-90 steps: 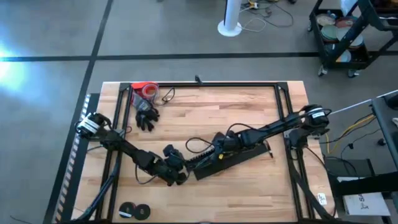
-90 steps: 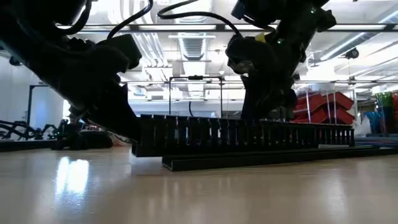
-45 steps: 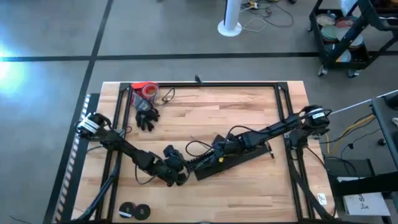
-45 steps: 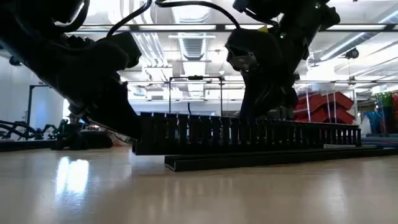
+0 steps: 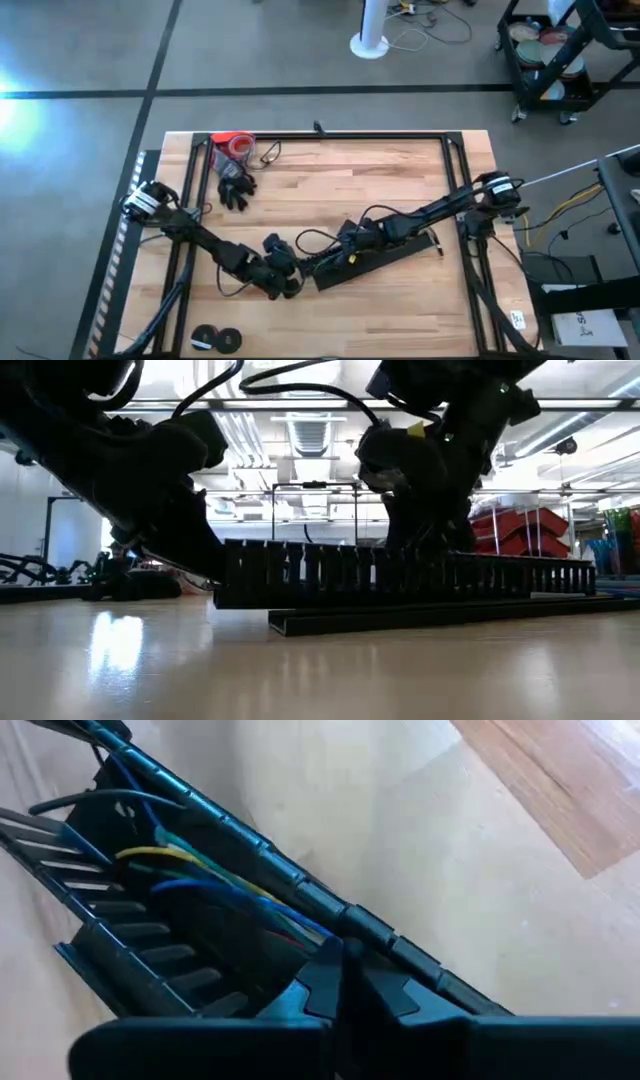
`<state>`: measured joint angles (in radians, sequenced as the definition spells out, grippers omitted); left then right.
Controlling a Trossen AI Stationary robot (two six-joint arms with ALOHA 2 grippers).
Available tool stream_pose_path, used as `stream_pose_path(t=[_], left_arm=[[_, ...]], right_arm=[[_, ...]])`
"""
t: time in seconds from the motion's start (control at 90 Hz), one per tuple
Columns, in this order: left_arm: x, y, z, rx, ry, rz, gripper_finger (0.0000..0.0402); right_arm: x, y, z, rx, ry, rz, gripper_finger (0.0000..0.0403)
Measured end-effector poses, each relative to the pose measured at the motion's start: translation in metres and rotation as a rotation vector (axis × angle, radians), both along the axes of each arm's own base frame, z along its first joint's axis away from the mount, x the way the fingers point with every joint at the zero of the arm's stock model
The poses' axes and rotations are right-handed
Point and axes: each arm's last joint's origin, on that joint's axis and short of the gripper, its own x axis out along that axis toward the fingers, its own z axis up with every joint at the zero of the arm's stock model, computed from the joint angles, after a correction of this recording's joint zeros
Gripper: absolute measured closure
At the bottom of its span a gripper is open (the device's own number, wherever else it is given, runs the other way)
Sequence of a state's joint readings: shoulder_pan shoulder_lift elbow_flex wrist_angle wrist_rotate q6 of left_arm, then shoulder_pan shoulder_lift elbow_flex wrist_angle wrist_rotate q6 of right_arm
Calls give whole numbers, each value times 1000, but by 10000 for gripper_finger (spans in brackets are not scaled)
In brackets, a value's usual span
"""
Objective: Ziptie cables
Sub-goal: Put the ziptied cable wires into the black cable duct
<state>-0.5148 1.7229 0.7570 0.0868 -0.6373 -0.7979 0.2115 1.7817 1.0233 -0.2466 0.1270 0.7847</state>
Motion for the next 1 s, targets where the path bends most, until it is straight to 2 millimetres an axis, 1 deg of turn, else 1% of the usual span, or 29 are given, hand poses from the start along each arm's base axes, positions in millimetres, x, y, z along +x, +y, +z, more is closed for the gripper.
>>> stream_pose_path(t=[0.111,0.2,0.311,0.378,0.5,0.611,0.711,0.844,0.911,1.0], left_arm=[[0,0,0,1,0,1,402],[0,0,0,1,1,0,402],[0,0,0,2,1,0,402],[0,0,0,3,2,0,401],[0,0,0,4,5,-1,402],[0,0,0,5,6,-1,402],[0,0,0,5,6,-2,402],[-1,0,0,5,6,-3,402],[-1,0,0,5,6,-3,402],[-1,0,0,5,6,-3,402]], right_arm=[[0,0,1,-2,-2,4,403],[1,0,4,-20,-7,41,403],[2,4,18,-40,-41,133,402],[3,5,29,-34,-68,168,394],[-3,4,45,-57,-87,229,360],[-12,1,62,-95,-103,275,314],[-22,-3,76,-172,-115,352,274],[-37,-7,85,-237,-136,441,237],[-44,-9,86,-263,-133,480,229],[-49,-11,83,-278,-144,499,229]])
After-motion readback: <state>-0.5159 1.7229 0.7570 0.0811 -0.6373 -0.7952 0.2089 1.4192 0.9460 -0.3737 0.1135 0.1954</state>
